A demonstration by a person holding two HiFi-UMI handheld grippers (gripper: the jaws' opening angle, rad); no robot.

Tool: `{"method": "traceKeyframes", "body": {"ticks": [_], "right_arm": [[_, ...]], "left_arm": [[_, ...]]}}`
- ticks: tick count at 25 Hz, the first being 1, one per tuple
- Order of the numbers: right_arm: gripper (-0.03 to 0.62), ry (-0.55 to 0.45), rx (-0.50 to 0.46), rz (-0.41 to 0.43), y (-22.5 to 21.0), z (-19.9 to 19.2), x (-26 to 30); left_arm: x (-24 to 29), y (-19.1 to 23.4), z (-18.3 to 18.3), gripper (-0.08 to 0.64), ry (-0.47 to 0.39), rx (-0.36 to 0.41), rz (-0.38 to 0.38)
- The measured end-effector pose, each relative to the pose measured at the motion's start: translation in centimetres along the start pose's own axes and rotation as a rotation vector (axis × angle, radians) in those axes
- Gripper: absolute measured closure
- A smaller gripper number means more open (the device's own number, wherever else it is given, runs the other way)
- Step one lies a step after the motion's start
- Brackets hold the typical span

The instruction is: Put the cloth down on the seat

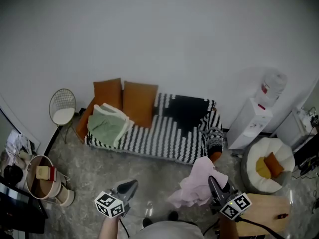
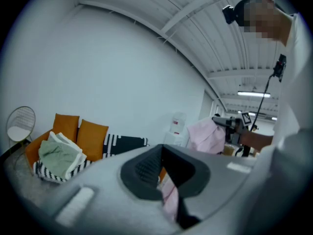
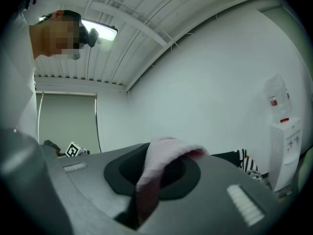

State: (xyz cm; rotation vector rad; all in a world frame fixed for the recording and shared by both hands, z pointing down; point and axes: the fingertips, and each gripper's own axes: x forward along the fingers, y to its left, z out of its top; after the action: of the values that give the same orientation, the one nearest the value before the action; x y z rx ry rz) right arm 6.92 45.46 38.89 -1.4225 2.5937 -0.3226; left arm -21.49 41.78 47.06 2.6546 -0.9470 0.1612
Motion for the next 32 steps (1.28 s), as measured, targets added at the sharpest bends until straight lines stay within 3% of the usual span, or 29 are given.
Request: {"method": "traceKeyframes", "body": {"ticks": [32], "right_arm": [[0.548,0.049,-0.015,0.122,-11.4,1.2,-1.3]], "left_arm": [[10.7,-4.4,-0.5,0.561,-0.012,-0.006,0.087]]}}
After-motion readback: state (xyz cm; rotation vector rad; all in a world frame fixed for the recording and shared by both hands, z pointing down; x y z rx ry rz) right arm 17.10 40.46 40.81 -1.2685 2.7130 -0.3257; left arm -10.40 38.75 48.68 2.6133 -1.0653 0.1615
